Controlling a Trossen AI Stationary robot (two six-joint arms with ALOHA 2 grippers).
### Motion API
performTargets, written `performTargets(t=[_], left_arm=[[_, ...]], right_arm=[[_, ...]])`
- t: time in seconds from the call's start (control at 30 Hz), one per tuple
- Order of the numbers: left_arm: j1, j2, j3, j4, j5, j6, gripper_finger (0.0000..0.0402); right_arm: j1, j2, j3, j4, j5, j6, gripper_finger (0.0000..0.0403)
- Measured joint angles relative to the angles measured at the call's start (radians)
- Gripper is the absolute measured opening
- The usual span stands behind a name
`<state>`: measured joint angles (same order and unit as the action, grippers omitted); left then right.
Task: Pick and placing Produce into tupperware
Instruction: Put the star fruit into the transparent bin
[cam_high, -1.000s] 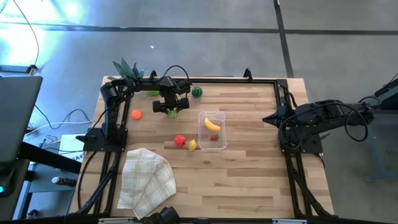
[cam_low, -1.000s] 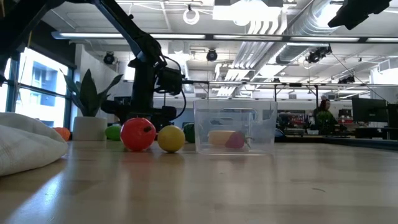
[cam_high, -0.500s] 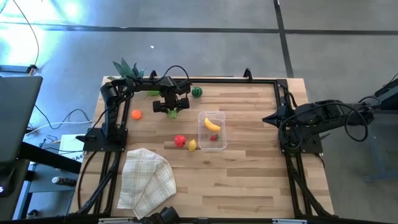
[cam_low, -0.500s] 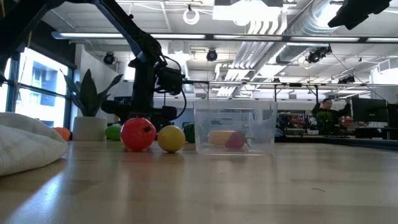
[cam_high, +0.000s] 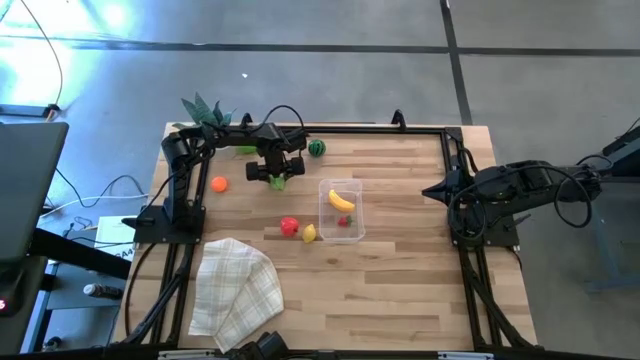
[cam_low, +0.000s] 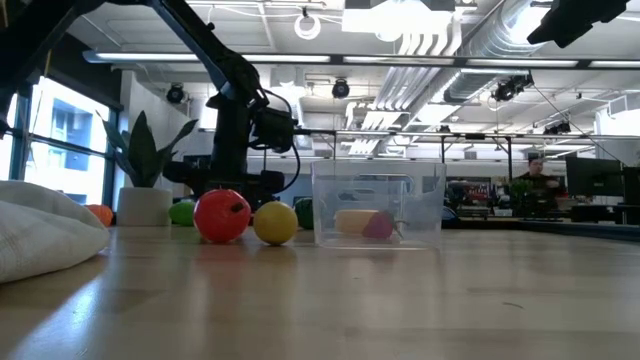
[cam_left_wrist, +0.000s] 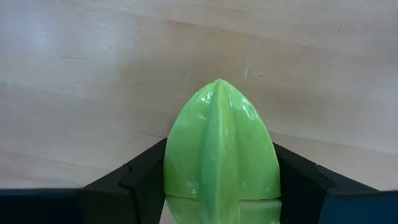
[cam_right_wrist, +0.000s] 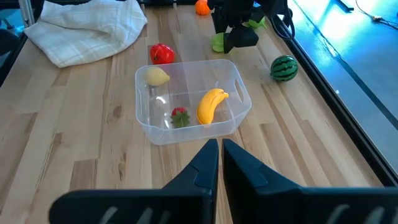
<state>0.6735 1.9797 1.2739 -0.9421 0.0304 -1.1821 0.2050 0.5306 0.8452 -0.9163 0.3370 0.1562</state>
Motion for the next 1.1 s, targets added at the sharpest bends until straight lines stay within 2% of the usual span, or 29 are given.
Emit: performTargets(t=[0.13,0.37,0.5,0.7,0.93,1.1], left_arm=[[0.0,0.0,0.0,0.0,-0.002,0.01,0.0201],[0.0,-0.018,-0.001,-0.009,-0.014,0.023,0.0204],[0.0,-0.062,-0.001,-0.009,-0.02,0.015,0.0215],[-0.015,-0.146,0.0,-0.021,-0.028,0.013,0.0201],[-0.104,-0.281,0.003,0.029,-0.057,-0.053,0.0204],[-0.194,-0.367,0.003,0.103,-0.12,-0.137,0.0205]], right_arm=[[0.0,0.0,0.0,0.0,0.0,0.0,0.0011],[0.0,0.0,0.0,0.0,0.0,0.0,0.0011],[0.0,0.0,0.0,0.0,0.0,0.0,0.0011],[0.0,0.0,0.0,0.0,0.0,0.0,0.0011],[0.0,0.0,0.0,0.0,0.0,0.0,0.0011],[0.0,0.0,0.0,0.0,0.0,0.0,0.0011]])
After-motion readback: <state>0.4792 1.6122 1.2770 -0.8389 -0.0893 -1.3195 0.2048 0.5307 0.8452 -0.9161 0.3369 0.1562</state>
